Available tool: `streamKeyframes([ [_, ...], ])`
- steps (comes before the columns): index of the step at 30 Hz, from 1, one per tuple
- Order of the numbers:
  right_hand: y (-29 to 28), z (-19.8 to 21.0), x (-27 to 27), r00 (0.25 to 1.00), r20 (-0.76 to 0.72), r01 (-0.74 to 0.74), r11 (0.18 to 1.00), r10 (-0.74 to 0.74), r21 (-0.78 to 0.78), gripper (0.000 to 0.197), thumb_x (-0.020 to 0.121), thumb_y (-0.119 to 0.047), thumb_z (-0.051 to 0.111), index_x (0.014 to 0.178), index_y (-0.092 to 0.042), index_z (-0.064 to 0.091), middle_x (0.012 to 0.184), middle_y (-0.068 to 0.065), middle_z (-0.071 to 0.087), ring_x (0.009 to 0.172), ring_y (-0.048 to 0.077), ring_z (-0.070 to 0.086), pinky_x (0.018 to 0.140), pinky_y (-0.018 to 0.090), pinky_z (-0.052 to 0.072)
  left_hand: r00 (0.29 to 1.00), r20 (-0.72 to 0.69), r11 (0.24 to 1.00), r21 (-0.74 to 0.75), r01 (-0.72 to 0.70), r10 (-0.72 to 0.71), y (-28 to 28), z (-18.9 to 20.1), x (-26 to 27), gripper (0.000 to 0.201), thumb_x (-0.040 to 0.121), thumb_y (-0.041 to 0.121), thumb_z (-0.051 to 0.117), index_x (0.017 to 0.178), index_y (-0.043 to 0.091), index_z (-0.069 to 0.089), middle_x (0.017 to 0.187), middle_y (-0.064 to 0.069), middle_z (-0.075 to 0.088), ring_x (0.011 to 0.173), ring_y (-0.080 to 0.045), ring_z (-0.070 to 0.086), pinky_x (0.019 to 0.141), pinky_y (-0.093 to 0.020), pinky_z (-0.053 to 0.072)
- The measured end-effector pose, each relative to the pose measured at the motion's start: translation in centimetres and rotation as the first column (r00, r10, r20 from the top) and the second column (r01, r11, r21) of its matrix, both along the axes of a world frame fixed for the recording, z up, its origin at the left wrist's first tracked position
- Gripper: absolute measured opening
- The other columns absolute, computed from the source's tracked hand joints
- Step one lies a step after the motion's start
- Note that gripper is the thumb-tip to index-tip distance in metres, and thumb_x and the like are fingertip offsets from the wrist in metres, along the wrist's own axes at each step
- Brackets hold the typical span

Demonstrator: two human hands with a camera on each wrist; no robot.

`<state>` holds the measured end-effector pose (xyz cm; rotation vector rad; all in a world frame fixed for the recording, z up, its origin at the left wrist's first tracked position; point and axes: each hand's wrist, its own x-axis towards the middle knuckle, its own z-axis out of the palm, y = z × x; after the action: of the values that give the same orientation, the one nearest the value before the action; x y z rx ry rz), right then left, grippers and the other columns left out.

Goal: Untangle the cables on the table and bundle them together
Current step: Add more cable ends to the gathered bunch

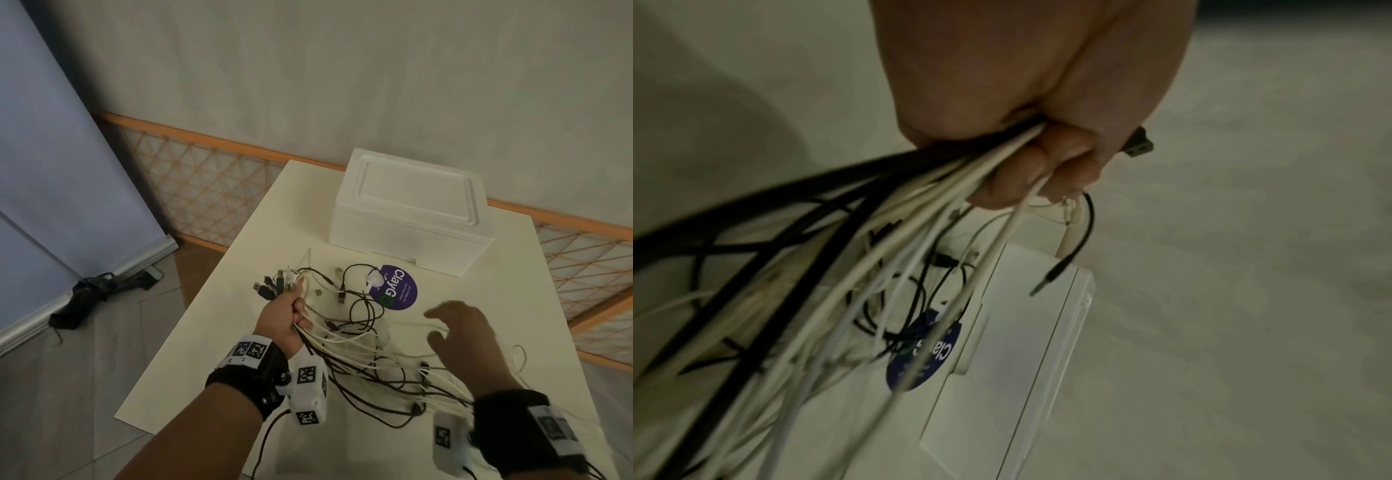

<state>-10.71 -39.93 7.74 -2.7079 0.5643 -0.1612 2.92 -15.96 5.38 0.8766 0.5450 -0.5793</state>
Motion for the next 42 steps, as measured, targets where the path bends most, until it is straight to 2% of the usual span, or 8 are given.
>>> streamKeyframes([
  [5,9.2,2.1,4.4,0.921,-0.03,-0.364,0.882,0.389,0.299,0.033,0.092,-0.03,0.055,0.125,-0.028,0.058,0.112,-0.011,0.062,0.104,0.007,0.056,0.093,0.022,0.042,0.993,-0.065,0.993,-0.059,0.099,-0.103,-1.0,0.3,-1.4,0.018,0.092,0.02,0.061,0.105,0.011,0.069,0.084,-0.003,0.075,0.053,-0.009,0.037,0.04,-0.019,0.037],
  [8,12.1,2.4,5.9,0.907,-0.04,-0.369,0.835,0.42,0.408,0.029,0.095,-0.026,0.052,0.124,-0.026,0.054,0.098,-0.005,0.067,0.087,0.011,0.06,0.078,0.024,0.045,0.992,-0.083,0.994,-0.068,0.09,-0.095,-1.3,0.5,-1.8,0.018,0.093,0.019,0.06,0.103,0.009,0.07,0.067,-0.001,0.069,0.041,-0.009,0.044,0.041,-0.02,0.041],
  [20,6.7,2.1,2.5,0.842,-0.084,-0.457,0.787,0.533,0.414,0.016,0.073,-0.021,0.067,0.059,-0.027,0.061,0.06,-0.014,0.058,0.058,0.006,0.055,0.057,0.021,0.045,0.998,-0.037,0.999,-0.036,0.041,-0.042,-0.5,-0.2,0.1,0.011,0.095,0.018,0.056,0.091,0.012,0.064,0.092,0.001,0.068,0.031,-0.003,0.03,0.033,-0.014,0.031],
  [27,3.9,4.2,0.9,0.701,-0.363,-0.401,0.76,0.614,0.512,0.023,0.059,-0.019,0.059,0.045,-0.02,0.041,0.046,-0.004,0.037,0.046,0.007,0.036,0.05,0.021,0.03,0.997,-0.077,0.999,-0.021,0.028,-0.029,-0.2,-1.0,0.4,0.008,0.094,0.017,0.057,0.093,0.011,0.062,0.065,0.006,0.068,0.031,-0.003,0.029,0.033,-0.014,0.03],
  [30,3.3,2.8,1.5,0.79,-0.49,-0.351,0.927,0.367,0.129,0.012,0.071,-0.029,0.06,0.06,-0.025,0.06,0.065,-0.008,0.056,0.063,0.004,0.051,0.065,0.024,0.04,0.997,-0.083,1.0,-0.016,-0.002,0.001,-0.1,-0.9,0.6,0.011,0.096,0.015,0.053,0.089,0.01,0.062,0.071,0.004,0.07,0.03,-0.002,0.029,0.032,-0.013,0.03],
  [32,3.9,2.4,2.1,0.908,-0.391,-0.239,0.953,0.151,-0.185,0.024,0.08,-0.029,0.055,0.099,-0.035,0.068,0.103,-0.014,0.063,0.098,0.007,0.056,0.088,0.028,0.039,0.997,-0.067,0.999,-0.018,0.041,-0.042,-0.6,-0.5,0.3,0.016,0.097,0.011,0.049,0.085,0.011,0.059,0.086,-0.001,0.071,0.029,-0.002,0.028,0.032,-0.013,0.029],
  [37,9.5,1.5,5.2,0.948,-0.145,-0.241,0.936,0.284,0.256,0.037,0.097,-0.025,0.043,0.134,-0.024,0.049,0.118,0.003,0.063,0.106,0.018,0.058,0.09,0.031,0.045,0.983,-0.068,0.985,-0.029,0.17,-0.172,-2.6,0.3,-2.0,0.01,0.093,0.009,0.056,0.091,0.011,0.066,0.069,-0.001,0.07,0.031,-0.003,0.029,0.033,-0.014,0.029],
  [42,10.0,0.8,5.9,0.888,-0.176,-0.401,0.903,0.425,0.155,0.029,0.1,-0.024,0.039,0.118,-0.018,0.062,0.108,0.006,0.066,0.1,0.022,0.06,0.086,0.031,0.045,0.985,-0.071,0.984,-0.093,0.151,-0.158,-1.7,0.7,-1.5,0.013,0.096,0.013,0.052,0.091,0.007,0.063,0.086,-0.004,0.072,0.031,-0.004,0.029,0.032,-0.013,0.029],
])
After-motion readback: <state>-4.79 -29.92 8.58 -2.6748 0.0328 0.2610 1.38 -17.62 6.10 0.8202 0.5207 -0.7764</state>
